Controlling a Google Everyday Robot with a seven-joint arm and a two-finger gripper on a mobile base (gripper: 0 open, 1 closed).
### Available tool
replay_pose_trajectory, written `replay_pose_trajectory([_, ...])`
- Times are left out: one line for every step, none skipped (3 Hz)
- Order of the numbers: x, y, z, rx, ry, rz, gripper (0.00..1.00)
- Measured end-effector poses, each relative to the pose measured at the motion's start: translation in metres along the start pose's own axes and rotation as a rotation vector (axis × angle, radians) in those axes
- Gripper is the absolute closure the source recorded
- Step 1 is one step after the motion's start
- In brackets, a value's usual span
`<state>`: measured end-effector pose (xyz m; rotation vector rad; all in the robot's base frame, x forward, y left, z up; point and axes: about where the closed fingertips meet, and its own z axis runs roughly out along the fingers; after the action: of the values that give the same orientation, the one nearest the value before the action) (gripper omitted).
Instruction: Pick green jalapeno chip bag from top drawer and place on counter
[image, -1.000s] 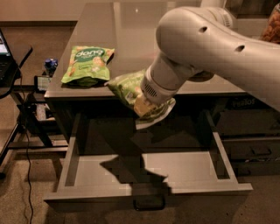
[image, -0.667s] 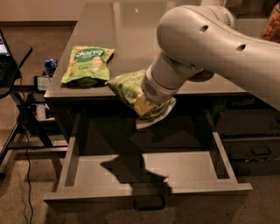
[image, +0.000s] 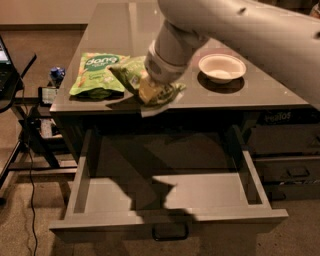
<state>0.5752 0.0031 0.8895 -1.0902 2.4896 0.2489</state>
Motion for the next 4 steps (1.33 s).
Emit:
replay_pose_trajectory([-0.028,-0.013,0.008,0.002,0.014,-0.017,1.00])
replay_pose_trajectory([-0.032,-0.033,0.022,0.014,0.046,-0.007,1.00])
replay_pose_trajectory([-0.029,-0.058,0.031,0.039,0.077,0.026,1.00])
replay_pose_trajectory([-0.024,-0.074,0.040,0.049,0.103,0.050,1.00])
